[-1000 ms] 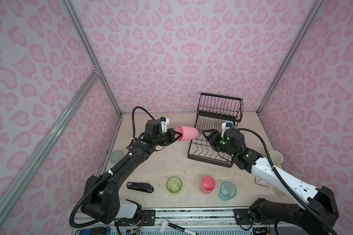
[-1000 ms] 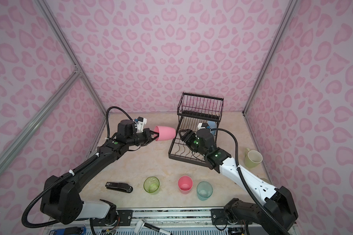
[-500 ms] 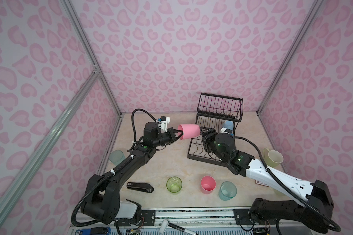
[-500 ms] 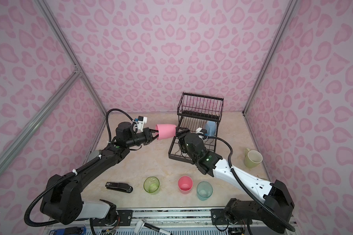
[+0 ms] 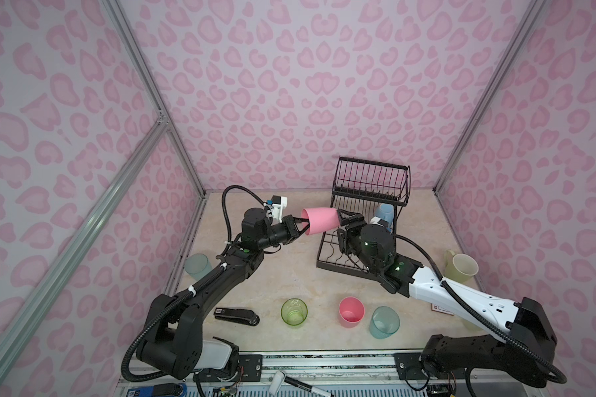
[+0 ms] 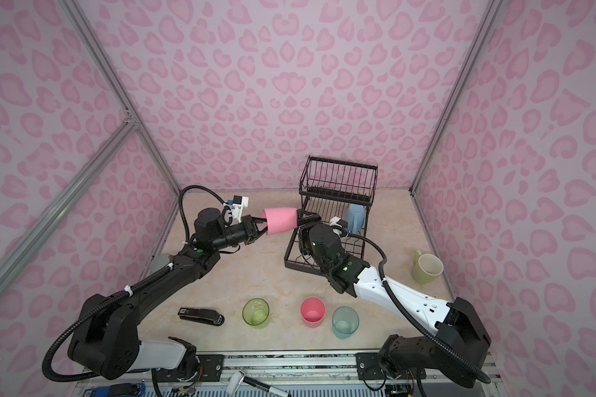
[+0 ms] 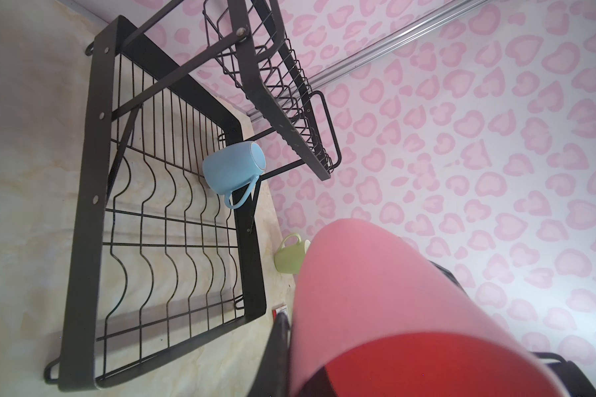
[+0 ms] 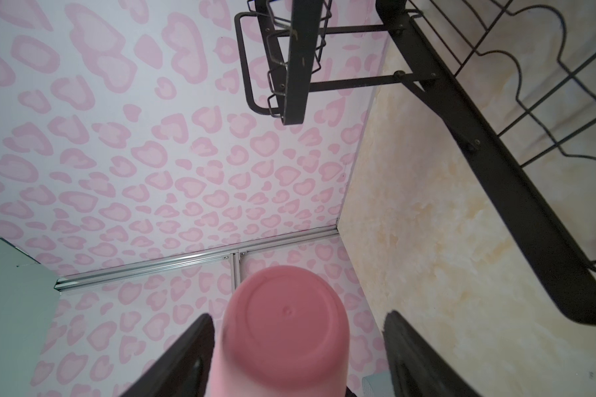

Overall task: Load cups into a dish rack
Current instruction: Place the cup upside down at the dish rack.

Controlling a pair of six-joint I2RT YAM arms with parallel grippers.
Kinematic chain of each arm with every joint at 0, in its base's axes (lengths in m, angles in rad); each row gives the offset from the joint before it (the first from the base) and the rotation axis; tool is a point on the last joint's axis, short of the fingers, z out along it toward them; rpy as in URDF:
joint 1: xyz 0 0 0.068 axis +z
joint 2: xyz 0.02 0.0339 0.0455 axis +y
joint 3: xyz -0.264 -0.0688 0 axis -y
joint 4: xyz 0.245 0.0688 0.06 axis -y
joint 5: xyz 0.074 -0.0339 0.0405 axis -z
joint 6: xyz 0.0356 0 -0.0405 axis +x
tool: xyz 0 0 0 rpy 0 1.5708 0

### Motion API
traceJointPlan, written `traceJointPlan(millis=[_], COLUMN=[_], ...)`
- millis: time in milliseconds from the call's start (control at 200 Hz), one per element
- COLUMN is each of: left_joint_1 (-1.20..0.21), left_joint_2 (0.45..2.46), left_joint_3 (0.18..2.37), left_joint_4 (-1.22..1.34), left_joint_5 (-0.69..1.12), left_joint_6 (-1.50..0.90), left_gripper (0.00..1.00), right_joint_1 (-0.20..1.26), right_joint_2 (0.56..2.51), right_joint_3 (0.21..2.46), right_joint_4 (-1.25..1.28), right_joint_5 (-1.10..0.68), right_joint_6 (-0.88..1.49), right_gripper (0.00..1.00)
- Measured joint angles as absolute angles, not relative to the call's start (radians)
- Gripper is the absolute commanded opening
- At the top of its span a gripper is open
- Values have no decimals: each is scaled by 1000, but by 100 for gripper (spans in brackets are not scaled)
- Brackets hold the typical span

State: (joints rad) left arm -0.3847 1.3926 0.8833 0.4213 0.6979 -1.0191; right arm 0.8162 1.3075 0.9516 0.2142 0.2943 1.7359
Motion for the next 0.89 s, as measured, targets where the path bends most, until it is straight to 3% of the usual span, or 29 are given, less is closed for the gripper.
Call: traceJointPlan(millis=[490, 700, 840, 895], left_joint_1=[-452, -458, -458, -460], left_joint_2=[1402, 1411, 1414, 1414], left_joint_3=[888, 899, 900, 904], left_joint_4=[444, 451, 451, 450], left_joint_5=[694, 683, 680, 685], left_joint_6=[-1038, -1046, -1053, -1045], left_gripper=[3, 6, 18, 28], right_joint_1=[815, 809, 810, 810], right_joint_2=[1354, 1358, 1359, 1359], right_joint_3=[959, 959, 957, 957], right_joint_4=[302, 330, 338, 340], right_joint_5=[254, 243, 242, 236], right_joint_6=[1763, 1761, 1745, 1742], right_gripper=[76, 66, 58, 57])
